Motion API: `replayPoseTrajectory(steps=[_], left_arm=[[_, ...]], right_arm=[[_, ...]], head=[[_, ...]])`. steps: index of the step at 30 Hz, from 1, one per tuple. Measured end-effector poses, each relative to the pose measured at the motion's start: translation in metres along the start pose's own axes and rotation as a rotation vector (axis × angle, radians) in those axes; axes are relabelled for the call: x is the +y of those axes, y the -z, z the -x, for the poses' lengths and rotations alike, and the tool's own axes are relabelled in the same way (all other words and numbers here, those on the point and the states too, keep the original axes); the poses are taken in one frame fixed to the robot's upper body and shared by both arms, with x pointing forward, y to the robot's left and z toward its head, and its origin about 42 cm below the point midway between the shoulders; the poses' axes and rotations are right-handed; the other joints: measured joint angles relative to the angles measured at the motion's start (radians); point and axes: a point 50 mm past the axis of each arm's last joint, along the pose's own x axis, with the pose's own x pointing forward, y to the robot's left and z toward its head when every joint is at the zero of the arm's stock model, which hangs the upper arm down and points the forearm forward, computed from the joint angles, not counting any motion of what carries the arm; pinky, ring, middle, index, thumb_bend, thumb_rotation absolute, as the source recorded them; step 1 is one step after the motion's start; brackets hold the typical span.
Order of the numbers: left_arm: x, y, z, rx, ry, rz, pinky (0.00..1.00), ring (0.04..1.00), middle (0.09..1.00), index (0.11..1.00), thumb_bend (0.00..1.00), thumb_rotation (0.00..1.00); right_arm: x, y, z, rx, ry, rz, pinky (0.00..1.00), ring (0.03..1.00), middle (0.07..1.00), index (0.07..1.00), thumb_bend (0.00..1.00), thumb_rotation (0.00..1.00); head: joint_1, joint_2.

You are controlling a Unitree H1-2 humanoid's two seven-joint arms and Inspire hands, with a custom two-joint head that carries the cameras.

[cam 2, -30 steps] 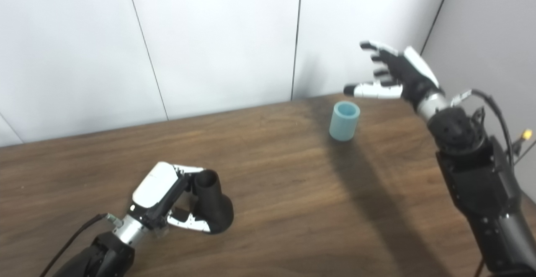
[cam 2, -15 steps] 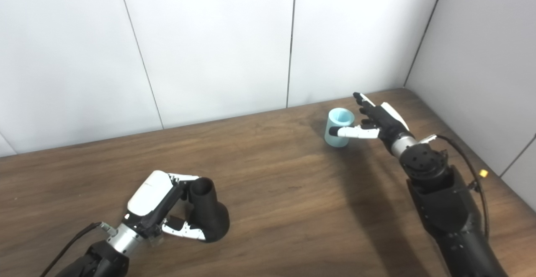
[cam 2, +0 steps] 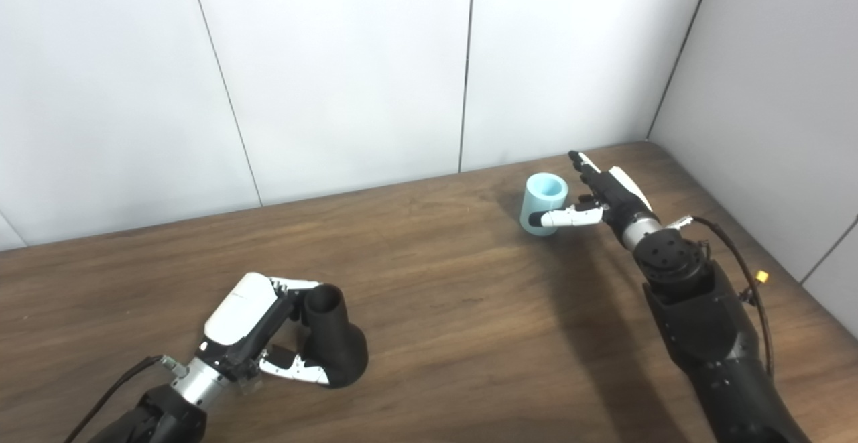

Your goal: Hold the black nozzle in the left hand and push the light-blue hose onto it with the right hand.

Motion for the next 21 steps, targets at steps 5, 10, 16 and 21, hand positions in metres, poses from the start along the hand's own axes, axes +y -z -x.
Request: replayPoseTrajectory(steps=[5, 10, 16, 21], left_arm=[[0.000, 0.001, 0.001, 0.003, 0.005, 0.003, 0.33, 0.373, 0.426, 0.514, 0.52, 0.00], [0.001, 0.001, 0.001, 0.003, 0.001, 0.003, 0.32, 0.374, 0.426, 0.512, 0.52, 0.00], [0.001, 0.001, 0.001, 0.003, 0.001, 0.001, 0.31, 0.375, 0.427, 0.512, 0.52, 0.00], [0.001, 0.001, 0.002, 0.005, -0.001, 0.000, 0.31, 0.373, 0.426, 0.511, 0.52, 0.00]], right_arm=[[0.010, 0.001, 0.000, 0.002, 0.005, -0.018, 0.80, 0.926, 1.000, 1.000, 0.90, 0.17], [0.018, 0.000, 0.000, 0.001, 0.000, -0.001, 0.77, 0.871, 0.951, 1.000, 0.87, 0.14], [0.020, 0.002, -0.003, -0.010, 0.003, 0.009, 0.75, 0.830, 0.906, 0.990, 0.90, 0.15], [0.024, -0.001, -0.005, -0.014, 0.000, 0.006, 0.73, 0.828, 0.910, 0.990, 0.89, 0.12]], head=[[0.000, 0.002], [0.003, 0.008], [0.005, 0.012], [0.011, 0.015]])
